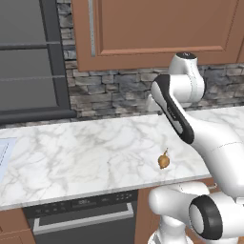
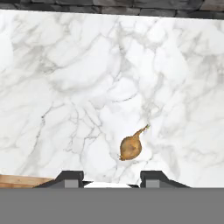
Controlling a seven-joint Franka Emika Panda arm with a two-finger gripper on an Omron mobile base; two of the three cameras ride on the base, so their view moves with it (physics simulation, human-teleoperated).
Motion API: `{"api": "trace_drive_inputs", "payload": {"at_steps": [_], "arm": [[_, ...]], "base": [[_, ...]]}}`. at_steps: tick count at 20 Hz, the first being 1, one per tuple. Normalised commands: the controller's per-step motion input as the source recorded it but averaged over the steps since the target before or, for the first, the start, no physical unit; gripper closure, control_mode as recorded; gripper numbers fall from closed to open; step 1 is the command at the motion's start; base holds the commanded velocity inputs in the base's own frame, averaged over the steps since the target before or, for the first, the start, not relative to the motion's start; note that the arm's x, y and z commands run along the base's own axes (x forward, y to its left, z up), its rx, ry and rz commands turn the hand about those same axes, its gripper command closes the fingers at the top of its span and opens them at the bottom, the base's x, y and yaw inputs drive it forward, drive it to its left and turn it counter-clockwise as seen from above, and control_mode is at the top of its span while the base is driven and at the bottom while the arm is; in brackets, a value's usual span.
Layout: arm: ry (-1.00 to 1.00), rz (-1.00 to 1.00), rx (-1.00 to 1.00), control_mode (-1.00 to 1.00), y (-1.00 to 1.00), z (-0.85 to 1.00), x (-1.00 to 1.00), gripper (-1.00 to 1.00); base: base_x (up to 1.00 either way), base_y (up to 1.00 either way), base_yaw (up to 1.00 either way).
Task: Place the onion and sweet potato inside the fridge drawer. Close the drawer after placing the vegetables.
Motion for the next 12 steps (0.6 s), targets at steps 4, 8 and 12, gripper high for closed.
{"api": "trace_drive_inputs", "payload": {"at_steps": [4,8,12], "arm": [[0.00,0.00,0.00,-1.00,0.00,-0.09,-0.10,-1.00],[0.08,-0.09,-0.03,-1.00,0.00,-0.82,-0.08,-1.00],[0.14,-0.41,0.02,-1.00,-0.45,-0.99,-0.09,-1.00]], "base": [[0.00,0.00,0.00],[0.00,0.00,0.00],[0.00,0.00,0.00]]}}
